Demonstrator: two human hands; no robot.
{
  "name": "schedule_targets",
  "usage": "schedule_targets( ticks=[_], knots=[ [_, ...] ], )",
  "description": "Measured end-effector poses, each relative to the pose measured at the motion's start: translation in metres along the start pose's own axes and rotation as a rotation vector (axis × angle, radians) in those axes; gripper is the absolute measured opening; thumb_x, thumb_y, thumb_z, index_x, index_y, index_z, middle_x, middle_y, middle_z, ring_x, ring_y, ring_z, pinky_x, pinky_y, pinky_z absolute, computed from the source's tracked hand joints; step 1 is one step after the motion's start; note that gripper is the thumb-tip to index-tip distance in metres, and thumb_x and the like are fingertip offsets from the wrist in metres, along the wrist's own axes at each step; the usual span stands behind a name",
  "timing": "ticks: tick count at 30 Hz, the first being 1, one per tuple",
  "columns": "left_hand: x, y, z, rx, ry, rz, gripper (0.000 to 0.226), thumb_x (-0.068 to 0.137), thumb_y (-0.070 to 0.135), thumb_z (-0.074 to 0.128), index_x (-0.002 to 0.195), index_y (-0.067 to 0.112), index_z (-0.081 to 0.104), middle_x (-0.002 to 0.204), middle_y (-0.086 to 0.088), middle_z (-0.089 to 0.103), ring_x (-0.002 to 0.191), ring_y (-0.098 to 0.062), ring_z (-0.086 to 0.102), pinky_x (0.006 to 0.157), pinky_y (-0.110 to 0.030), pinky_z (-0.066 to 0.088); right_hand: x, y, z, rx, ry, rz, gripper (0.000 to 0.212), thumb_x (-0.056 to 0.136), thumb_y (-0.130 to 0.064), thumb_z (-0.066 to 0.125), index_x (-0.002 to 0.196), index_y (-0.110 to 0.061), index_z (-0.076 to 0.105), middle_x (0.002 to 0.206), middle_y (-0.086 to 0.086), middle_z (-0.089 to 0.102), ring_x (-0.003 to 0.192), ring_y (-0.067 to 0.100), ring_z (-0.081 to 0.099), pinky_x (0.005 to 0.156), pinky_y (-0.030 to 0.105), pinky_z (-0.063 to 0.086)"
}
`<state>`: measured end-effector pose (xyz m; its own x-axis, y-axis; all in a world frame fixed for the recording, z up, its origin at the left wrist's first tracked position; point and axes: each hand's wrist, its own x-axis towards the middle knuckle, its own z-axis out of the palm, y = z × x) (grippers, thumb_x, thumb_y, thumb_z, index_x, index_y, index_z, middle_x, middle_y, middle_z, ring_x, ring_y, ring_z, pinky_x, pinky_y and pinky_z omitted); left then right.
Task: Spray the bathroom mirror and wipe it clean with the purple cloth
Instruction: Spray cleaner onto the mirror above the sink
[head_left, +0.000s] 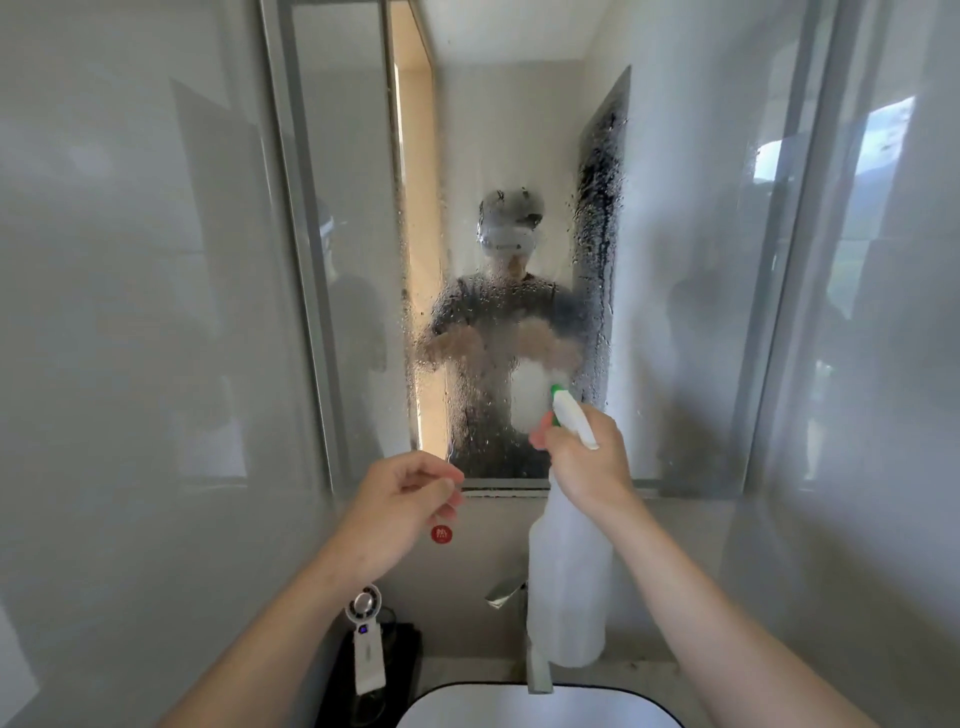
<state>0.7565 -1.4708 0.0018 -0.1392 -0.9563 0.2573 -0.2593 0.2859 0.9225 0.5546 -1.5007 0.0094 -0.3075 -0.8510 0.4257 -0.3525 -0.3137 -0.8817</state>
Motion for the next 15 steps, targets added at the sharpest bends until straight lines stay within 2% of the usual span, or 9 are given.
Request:
schedule_targets(
  ticks=[2,4,8,11,13,15],
  knots=[
    [0.001,0.003,-0.002,-0.015,0.017,0.003,0.016,0.093,-0.003,0.056,0.094,0.003,0.071,0.08,-0.011,0.074,0.069,-0.018,0.067,0.062,-0.018,0.05,0.001,-0.005,0.003,0.011,-0.056,-0.001,0.021,0.069,-0.023,0.054,0.076,-0.004,0.063,0.083,0.019,0.071,0.073,0.031,0.062,0.064,0.033,0.045],
    [0.0,0.006,-0.005,-0.026,0.033,0.005,0.016,0.093,-0.003,0.057,0.092,0.004,0.071,0.079,-0.01,0.074,0.068,-0.017,0.067,0.064,-0.02,0.05,0.003,-0.01,0.007,-0.004,-0.099,-0.011,0.015,0.076,-0.016,0.059,0.078,-0.002,0.062,0.074,0.015,0.066,0.066,0.027,0.056,0.061,0.031,0.04],
    [-0.001,0.009,-0.011,-0.035,0.039,0.01,0.018,0.093,-0.001,0.057,0.091,0.009,0.072,0.075,-0.004,0.075,0.067,-0.012,0.069,0.068,-0.025,0.05,0.006,-0.022,0.015,-0.012,-0.159,-0.015,0.031,0.066,-0.018,0.045,0.08,0.007,0.058,0.072,0.013,0.06,0.063,0.019,0.049,0.057,0.029,0.035],
    [-0.004,0.012,-0.018,-0.039,0.054,0.001,0.019,0.093,-0.002,0.056,0.091,0.008,0.072,0.076,-0.005,0.075,0.067,-0.011,0.069,0.068,-0.026,0.051,0.009,-0.027,0.021,-0.036,-0.189,-0.02,0.029,0.069,-0.015,0.043,0.077,0.012,0.051,0.067,0.012,0.053,0.062,0.018,0.046,0.054,0.027,0.033],
    [-0.006,0.014,-0.022,-0.032,0.069,-0.005,0.019,0.094,0.0,0.056,0.092,0.009,0.073,0.079,-0.006,0.076,0.07,-0.014,0.07,0.07,-0.026,0.052,0.011,-0.03,0.023,-0.046,-0.202,0.001,0.018,0.079,-0.006,0.046,0.068,0.007,0.048,0.062,0.012,0.05,0.055,0.018,0.049,0.043,0.021,0.033],
    [-0.007,0.015,-0.027,-0.023,0.075,-0.005,0.018,0.094,0.002,0.056,0.093,0.009,0.073,0.081,-0.007,0.077,0.072,-0.016,0.07,0.071,-0.027,0.053,0.01,-0.03,0.025,-0.047,-0.21,0.009,0.028,0.086,0.0,0.046,0.059,-0.007,0.042,0.053,0.007,0.045,0.042,0.015,0.051,0.037,0.016,0.03]
  ],
)
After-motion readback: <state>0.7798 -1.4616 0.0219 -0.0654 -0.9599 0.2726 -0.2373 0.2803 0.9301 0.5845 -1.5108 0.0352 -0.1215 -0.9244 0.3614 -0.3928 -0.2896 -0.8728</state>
